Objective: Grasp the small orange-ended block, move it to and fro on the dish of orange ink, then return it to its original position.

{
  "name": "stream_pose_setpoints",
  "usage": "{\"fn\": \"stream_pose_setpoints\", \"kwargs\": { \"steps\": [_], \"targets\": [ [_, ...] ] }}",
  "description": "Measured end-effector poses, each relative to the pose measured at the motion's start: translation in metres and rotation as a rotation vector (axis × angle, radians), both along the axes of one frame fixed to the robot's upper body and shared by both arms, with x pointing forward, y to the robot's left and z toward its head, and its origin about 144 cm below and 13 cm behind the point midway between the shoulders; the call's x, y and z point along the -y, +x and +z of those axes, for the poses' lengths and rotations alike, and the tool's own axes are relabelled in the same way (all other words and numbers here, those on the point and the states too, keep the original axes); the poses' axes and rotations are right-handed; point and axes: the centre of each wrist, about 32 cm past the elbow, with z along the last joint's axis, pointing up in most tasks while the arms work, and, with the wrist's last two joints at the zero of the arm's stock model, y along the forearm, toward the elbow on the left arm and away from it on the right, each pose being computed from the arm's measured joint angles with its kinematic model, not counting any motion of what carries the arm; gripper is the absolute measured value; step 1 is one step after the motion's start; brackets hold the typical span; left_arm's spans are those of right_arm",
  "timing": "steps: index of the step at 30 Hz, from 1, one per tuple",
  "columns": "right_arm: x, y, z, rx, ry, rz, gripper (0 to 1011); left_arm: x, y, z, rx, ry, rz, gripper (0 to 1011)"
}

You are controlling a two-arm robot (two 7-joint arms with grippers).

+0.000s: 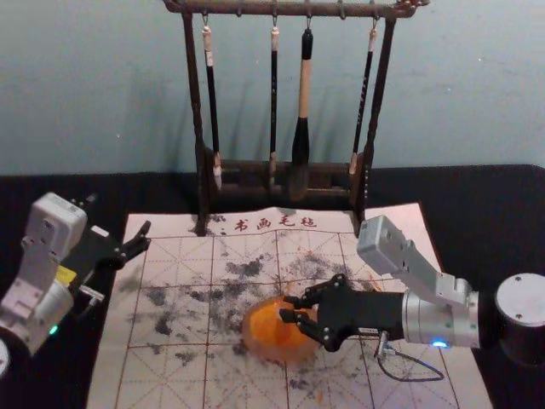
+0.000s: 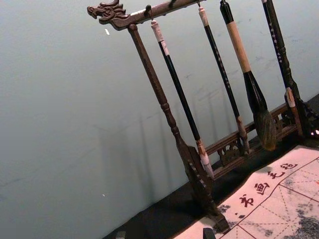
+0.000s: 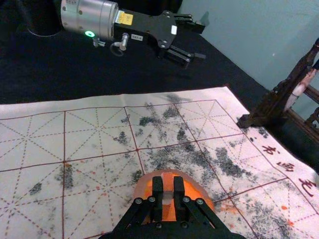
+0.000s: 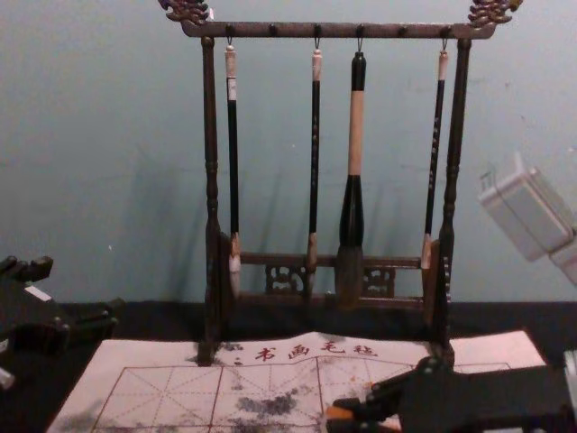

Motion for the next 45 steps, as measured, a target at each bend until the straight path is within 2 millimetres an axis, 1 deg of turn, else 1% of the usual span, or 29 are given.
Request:
{"fn": "stream_pose_setpoints", "kwargs": {
  "steps": [10,20,29,34,39,45],
  "targets": [
    [0.001,0.006,0.001,0.005,-0.006,-0.025,104,0.000,0.000,0.000,0.000,0.000,0.000,1001],
    [0.007,0.009,0.003,0.009,-0.008,-0.050,104,0.000,0.000,0.000,0.000,0.000,0.000,1001],
    [0.014,0.002,0.005,0.000,-0.001,-0.048,104,0.000,0.000,0.000,0.000,0.000,0.000,1001],
    [0.014,-0.002,0.004,-0.008,0.007,-0.035,103,0.000,0.000,0.000,0.000,0.000,0.000,1001],
    [0.011,-0.006,0.004,-0.017,0.012,-0.011,104,0.000,0.000,0.000,0.000,0.000,0.000,1001],
    [0.006,-0.007,0.004,-0.019,0.011,0.006,104,0.000,0.000,0.000,0.000,0.000,0.000,1001]
  ]
}}
